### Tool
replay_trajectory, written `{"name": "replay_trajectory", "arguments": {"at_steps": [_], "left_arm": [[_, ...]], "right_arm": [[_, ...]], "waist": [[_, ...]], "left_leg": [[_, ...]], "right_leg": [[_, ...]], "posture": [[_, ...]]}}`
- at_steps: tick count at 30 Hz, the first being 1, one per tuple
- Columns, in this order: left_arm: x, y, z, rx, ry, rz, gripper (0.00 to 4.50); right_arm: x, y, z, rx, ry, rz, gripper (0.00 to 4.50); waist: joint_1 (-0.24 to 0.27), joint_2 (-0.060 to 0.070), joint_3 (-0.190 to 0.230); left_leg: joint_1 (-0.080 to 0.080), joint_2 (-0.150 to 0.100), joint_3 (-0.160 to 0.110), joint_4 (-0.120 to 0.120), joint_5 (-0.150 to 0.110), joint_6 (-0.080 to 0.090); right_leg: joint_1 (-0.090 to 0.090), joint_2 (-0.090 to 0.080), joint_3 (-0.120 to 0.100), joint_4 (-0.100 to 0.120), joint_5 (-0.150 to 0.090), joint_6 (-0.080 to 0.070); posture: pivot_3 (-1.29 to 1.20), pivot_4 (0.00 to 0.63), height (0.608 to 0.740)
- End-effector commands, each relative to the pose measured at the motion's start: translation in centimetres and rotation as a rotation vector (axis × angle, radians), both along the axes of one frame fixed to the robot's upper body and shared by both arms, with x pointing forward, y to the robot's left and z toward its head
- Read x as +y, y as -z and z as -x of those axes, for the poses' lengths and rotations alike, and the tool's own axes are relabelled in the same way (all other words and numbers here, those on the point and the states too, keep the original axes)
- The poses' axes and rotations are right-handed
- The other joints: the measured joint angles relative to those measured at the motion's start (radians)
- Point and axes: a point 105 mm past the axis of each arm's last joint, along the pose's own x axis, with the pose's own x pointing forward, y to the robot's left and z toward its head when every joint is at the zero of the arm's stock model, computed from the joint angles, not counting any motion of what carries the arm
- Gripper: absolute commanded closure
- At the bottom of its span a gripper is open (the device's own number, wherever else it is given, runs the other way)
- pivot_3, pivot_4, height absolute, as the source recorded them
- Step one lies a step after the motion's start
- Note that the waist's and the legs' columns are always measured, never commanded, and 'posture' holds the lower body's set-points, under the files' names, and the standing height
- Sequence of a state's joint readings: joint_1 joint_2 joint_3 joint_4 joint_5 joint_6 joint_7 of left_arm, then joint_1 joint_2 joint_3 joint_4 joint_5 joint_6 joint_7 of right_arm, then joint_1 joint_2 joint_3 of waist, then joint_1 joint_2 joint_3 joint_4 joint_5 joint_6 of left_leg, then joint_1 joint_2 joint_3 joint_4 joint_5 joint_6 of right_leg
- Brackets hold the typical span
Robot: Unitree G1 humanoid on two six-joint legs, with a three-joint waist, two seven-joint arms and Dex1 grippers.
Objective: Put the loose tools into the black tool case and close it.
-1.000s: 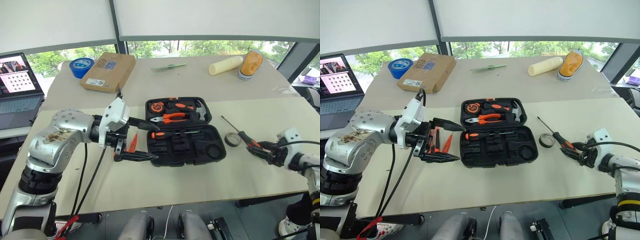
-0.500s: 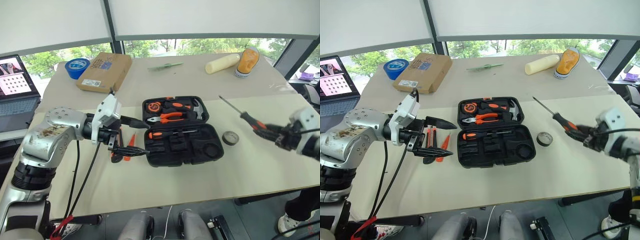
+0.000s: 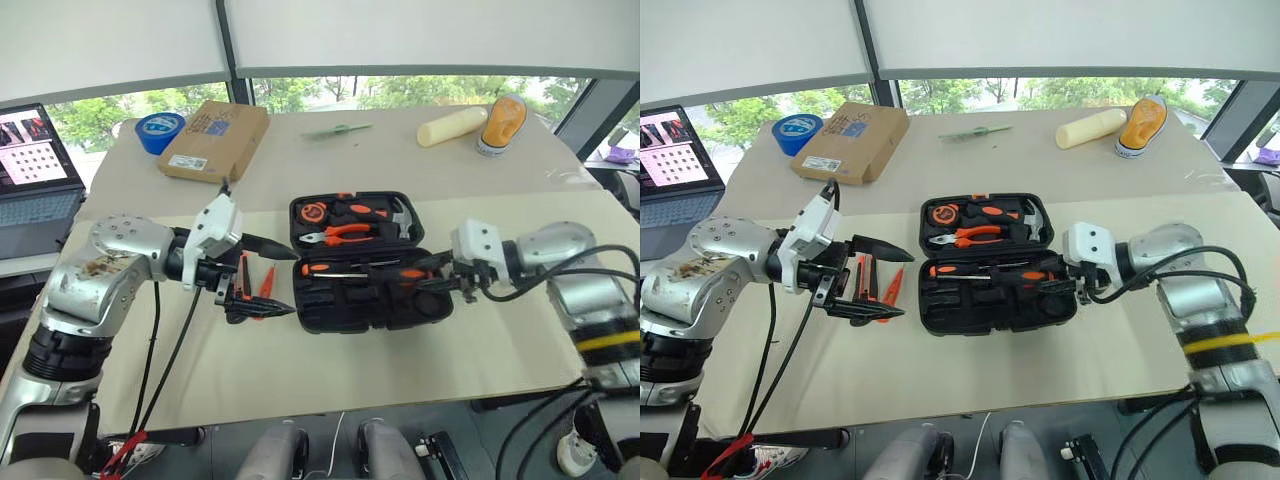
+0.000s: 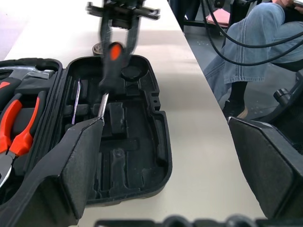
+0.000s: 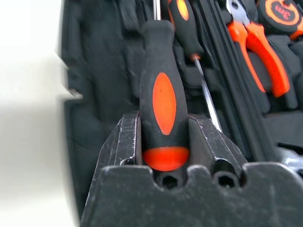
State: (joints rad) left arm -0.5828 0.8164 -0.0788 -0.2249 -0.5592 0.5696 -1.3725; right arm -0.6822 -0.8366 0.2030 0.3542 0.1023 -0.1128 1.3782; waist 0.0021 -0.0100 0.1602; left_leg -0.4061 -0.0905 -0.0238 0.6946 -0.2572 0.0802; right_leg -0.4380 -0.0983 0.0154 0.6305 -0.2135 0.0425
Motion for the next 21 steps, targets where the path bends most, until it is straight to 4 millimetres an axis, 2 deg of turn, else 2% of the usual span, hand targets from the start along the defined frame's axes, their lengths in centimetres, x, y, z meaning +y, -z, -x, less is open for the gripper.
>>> {"name": "replay_trajectory", "arguments": {"at_steps": [1, 9, 13, 15, 16, 21], "left_arm": [[-0.4, -0.8, 0.4, -0.051, 0.022, 0.006, 0.00], [-0.3, -0.5, 0.2, -0.073, 0.017, -0.004, 0.00], [-0.3, -0.6, 0.1, -0.080, 0.014, -0.005, 0.00], [-0.3, -0.6, 0.0, -0.083, 0.013, -0.005, 0.00], [-0.3, -0.6, 0.0, -0.084, 0.013, -0.005, 0.00], [-0.3, -0.5, -0.1, -0.087, 0.011, -0.005, 0.00]], "right_arm": [[-1.3, -0.3, -0.7, -0.078, -0.029, 0.077, 3.49], [-1.1, -0.1, -2.3, -0.108, -0.023, 0.042, 3.49], [-0.6, -0.2, -2.5, -0.122, -0.042, 0.031, 3.49], [-0.4, -0.3, -2.6, -0.127, -0.046, 0.021, 2.49], [-0.3, -0.4, -2.7, -0.135, -0.045, 0.014, 2.28], [0.9, -2.7, -3.0, -0.133, -0.009, -0.131, 0.57]], "waist": [[-0.001, 0.000, 0.000], [-0.014, 0.000, 0.000], [-0.013, 0.000, 0.000], [-0.014, 0.000, 0.000], [-0.014, 0.000, 0.000], [-0.015, 0.000, 0.000]], "left_leg": [[-0.001, 0.000, 0.000, -0.001, 0.000, 0.000], [0.000, 0.000, 0.000, -0.001, 0.000, 0.000], [-0.001, 0.000, 0.000, -0.001, 0.000, 0.000], [0.000, 0.000, 0.000, -0.001, 0.000, 0.000], [0.000, 0.000, 0.000, -0.001, 0.000, 0.000], [-0.001, 0.000, 0.000, -0.001, 0.000, -0.001]], "right_leg": [[-0.001, 0.000, 0.000, 0.000, 0.000, 0.000], [-0.001, 0.000, 0.000, 0.000, 0.000, 0.000], [-0.001, 0.000, 0.000, 0.000, 0.000, 0.000], [-0.001, 0.000, 0.000, 0.000, 0.000, 0.000], [-0.001, 0.000, 0.000, 0.000, 0.000, 0.000], [-0.001, 0.001, 0.001, 0.000, 0.000, 0.000]], "posture": [[0.00, 0.150, 0.738], [0.00, 0.150, 0.738], [0.00, 0.150, 0.738], [0.00, 0.150, 0.738], [0.00, 0.150, 0.738], [0.00, 0.150, 0.738]]}}
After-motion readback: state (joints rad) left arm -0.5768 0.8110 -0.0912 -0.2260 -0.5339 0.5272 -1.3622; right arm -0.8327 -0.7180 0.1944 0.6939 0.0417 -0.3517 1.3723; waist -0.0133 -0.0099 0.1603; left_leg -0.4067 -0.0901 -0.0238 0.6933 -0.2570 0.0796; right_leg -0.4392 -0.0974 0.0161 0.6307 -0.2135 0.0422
